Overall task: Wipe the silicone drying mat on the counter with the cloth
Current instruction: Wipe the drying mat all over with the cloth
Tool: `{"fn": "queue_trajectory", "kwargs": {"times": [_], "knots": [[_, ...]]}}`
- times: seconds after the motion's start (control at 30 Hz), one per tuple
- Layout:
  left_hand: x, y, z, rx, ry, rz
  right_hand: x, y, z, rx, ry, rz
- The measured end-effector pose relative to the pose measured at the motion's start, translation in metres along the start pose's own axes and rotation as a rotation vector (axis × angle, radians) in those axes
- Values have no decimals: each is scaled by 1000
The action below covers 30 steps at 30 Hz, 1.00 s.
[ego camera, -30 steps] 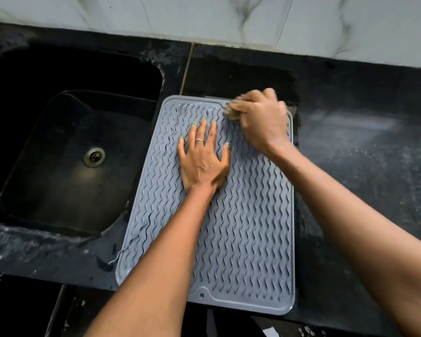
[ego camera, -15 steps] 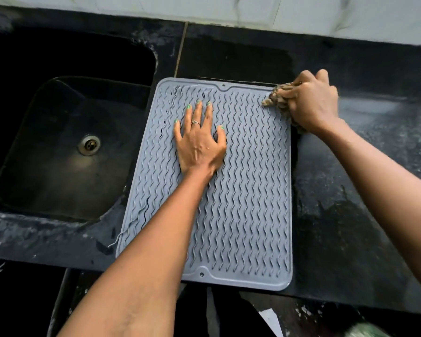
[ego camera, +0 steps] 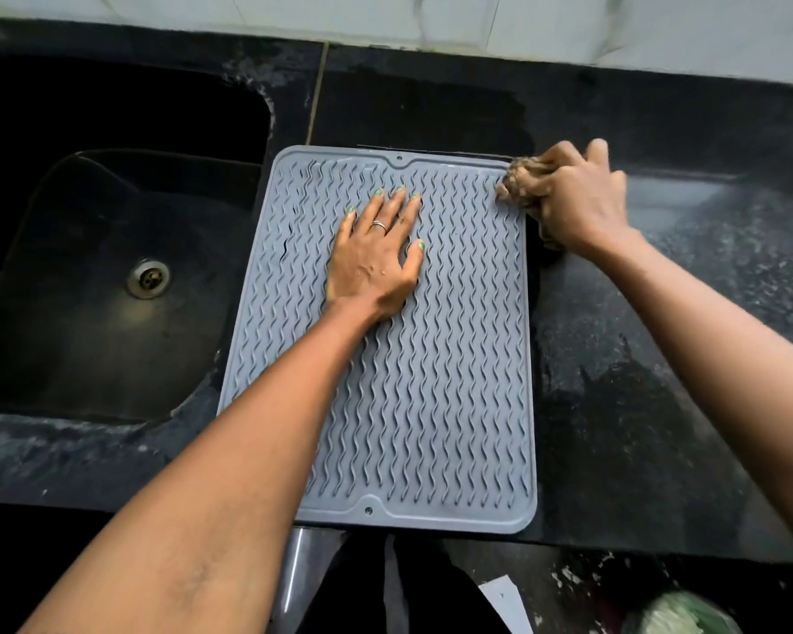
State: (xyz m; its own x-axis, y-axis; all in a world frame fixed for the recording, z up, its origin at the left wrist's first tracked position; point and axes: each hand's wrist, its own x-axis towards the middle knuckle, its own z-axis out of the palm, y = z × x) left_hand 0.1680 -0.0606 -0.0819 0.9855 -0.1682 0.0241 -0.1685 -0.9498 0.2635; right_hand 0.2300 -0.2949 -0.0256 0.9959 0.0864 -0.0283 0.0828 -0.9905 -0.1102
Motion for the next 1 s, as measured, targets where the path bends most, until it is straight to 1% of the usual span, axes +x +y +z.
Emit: {"fn": "queue_trajectory", "kwargs": {"times": [0.03,0.1,0.17,0.2,0.27,0.3,0.37,0.43,0.47,0.6,0.7,0.8,0.9,0.97,1.0], "knots": [[0,0,0,1,-6,-4,1,0,-4,9,-18,15],[0,2,-1,9,-11,-11,4,-7,-11,162,8,80],[0,2,-5,29,17,15,2,-17,-18,385,121,208],[1,3,-8,42,39,55,1,-21,-19,470,190,253],[8,7,-12,12,60,164,-2,-30,-16,535,262,265],[15,9,-14,-35,47,197,-2,-35,-12,511,253,242],[32,13,-13,-103,-16,186,0,-49,1,339,142,165],[45,13,-8,-48,-74,141,-1,-60,19,185,17,94],[49,12,-4,-13,-83,130,-1,-63,28,159,16,80],[52,9,0,11,-62,131,-1,-66,36,100,195,72],[50,10,-1,20,-73,130,-12,-75,32,100,235,100],[51,10,-1,23,-79,128,-55,-82,31,144,246,109],[51,9,0,26,-69,124,-111,-89,26,163,249,76],[51,10,0,25,-69,125,-134,-91,20,175,199,66],[51,10,0,23,-70,123,-136,-89,13,220,159,87]]}}
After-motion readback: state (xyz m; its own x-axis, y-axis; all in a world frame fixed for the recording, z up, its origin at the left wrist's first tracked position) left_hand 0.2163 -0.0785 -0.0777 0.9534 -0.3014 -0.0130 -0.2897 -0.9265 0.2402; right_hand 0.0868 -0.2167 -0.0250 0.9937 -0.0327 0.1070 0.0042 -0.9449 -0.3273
